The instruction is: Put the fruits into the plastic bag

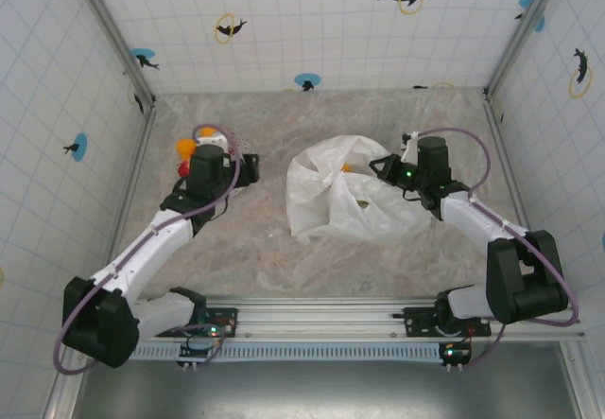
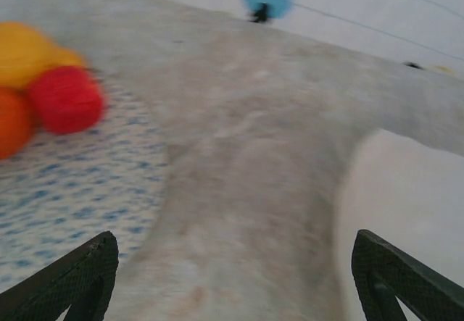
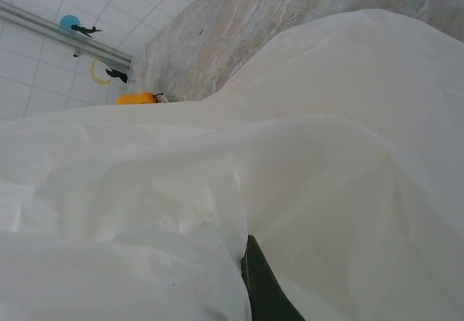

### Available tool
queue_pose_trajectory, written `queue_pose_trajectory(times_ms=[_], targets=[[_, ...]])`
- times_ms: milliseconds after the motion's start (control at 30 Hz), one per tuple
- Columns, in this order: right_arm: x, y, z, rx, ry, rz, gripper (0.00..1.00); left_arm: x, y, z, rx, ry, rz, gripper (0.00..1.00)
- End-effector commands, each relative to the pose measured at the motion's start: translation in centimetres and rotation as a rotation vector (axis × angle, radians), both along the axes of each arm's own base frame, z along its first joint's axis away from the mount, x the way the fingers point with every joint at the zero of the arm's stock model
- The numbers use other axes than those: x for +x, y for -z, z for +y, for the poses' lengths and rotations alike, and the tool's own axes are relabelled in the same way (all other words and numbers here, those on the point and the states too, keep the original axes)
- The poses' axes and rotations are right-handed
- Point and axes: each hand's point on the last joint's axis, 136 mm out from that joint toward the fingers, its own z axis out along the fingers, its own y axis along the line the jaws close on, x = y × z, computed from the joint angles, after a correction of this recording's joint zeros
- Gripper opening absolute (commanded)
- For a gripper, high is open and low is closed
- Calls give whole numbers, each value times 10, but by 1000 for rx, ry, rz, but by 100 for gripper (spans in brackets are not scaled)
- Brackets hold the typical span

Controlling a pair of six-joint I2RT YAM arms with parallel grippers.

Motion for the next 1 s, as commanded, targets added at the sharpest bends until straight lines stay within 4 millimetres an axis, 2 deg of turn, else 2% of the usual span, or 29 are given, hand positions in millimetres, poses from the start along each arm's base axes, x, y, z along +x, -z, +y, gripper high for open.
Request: queue_pose_trajectory(times_ms=[0, 67, 167, 367, 633, 800, 967], targets=[[2, -20, 0, -7, -9, -80, 0, 12, 10, 55, 30, -216, 60, 85], [2, -18, 1, -11, -14, -90, 0, 15, 22, 85, 34, -309, 103, 86], [2, -13, 3, -21, -24, -91, 0, 18, 41, 120, 6, -426, 154, 87], [1, -5, 8, -11, -60, -76, 0, 35, 66, 153, -38, -555, 203, 89], [1, -6, 7, -4, -70, -81, 0, 55, 93, 180, 46, -641, 270, 90], [2, -6, 6, 0, -69, -82, 0, 69, 102, 177, 22, -610, 285, 91], [2, -6, 6, 3, -69, -79, 0, 75, 117, 178, 9, -603, 313, 91]])
